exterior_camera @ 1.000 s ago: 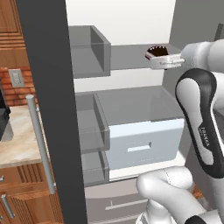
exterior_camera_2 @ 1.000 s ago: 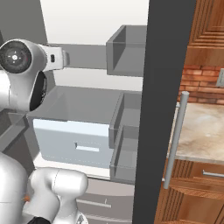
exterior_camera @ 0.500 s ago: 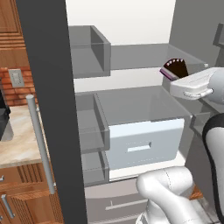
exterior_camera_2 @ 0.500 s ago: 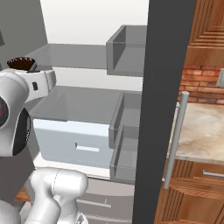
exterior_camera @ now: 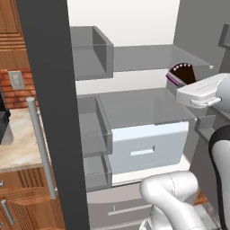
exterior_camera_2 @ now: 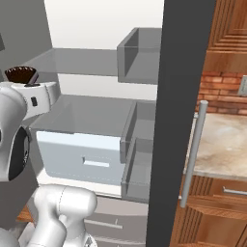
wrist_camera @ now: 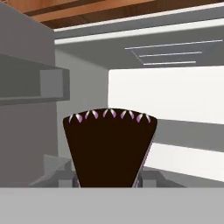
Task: Take the cakes from the fridge and place them on the empty tray on the dining counter.
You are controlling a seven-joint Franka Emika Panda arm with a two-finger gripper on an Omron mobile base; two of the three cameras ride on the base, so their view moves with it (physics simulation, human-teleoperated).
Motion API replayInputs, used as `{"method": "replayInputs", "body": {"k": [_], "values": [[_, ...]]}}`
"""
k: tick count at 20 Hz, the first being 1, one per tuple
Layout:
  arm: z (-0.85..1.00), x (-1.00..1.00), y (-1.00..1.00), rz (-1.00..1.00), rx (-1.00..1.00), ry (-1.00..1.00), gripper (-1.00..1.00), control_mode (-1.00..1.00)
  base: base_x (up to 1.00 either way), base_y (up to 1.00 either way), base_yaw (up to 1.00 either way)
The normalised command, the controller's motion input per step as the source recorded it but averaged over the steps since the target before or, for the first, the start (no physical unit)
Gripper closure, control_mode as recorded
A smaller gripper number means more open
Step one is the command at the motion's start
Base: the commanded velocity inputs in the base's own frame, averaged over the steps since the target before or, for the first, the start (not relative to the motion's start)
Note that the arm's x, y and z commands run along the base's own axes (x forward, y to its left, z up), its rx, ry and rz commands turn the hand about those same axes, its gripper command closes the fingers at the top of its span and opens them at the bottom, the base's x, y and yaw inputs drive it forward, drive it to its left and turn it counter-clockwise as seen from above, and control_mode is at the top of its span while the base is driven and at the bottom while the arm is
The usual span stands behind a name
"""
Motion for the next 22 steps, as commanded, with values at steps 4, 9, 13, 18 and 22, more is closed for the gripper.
{"method": "replayInputs", "body": {"k": [4, 9, 13, 18, 22], "values": [[0.0, 0.0, 0.0, 0.0, 0.0, 0.0, 1.0, 1.0, -0.73, 0.0, -0.01], [0.0, 0.0, 0.0, 0.0, 0.0, 0.0, 1.0, 1.0, -1.0, 0.03, 0.0], [0.0, 0.0, 0.0, 0.0, 0.0, 0.0, 1.0, 1.0, -1.0, 0.14, 0.0], [0.0, 0.0, 0.0, 0.0, 0.0, 0.0, 1.0, 1.0, -1.0, 0.06, -0.01], [0.0, 0.0, 0.0, 0.0, 0.0, 0.0, 1.0, 1.0, -1.0, 0.05, -0.08]]}}
